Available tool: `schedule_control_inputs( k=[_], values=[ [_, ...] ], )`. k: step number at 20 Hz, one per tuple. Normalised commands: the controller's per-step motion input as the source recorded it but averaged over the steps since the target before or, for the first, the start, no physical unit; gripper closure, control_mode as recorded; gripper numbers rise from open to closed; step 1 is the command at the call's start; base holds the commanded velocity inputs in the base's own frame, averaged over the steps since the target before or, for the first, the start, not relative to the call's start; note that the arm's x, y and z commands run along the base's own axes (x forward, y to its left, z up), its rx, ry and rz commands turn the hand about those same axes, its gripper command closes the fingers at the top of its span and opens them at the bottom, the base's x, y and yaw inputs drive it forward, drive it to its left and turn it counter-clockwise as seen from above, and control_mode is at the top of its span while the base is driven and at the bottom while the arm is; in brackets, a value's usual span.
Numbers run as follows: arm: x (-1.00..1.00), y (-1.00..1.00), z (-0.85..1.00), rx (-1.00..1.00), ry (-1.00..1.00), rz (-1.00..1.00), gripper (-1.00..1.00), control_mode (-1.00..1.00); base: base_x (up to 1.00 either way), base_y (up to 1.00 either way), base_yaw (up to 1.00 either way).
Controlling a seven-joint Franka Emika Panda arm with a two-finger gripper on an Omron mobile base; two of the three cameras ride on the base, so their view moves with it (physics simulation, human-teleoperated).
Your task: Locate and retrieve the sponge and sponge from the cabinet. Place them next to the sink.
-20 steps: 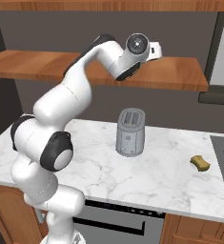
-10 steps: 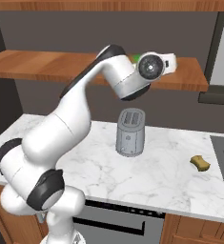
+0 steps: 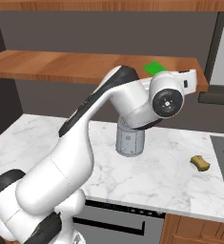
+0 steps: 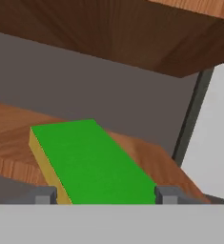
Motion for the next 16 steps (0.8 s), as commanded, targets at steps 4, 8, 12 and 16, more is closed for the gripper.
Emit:
schedule_control_inputs(
  k=[4,8,12,16],
  values=[
    [-0.80,-0.58,0.00,-0.17,-0.10,-0.04,1.00,-1.00,0.00,0.00,0.00],
    [-0.60,-0.52,0.13,-0.20,-0.03,-0.03,1.00,-1.00,0.00,0.00,0.00],
    [-0.17,-0.33,-0.02,-0.22,0.04,-0.03,1.00,-1.00,0.00,0.00,0.00],
    [0.00,-0.27,-0.33,-0.14,0.15,0.00,1.00,-1.00,0.00,0.00,0.00]
  ],
)
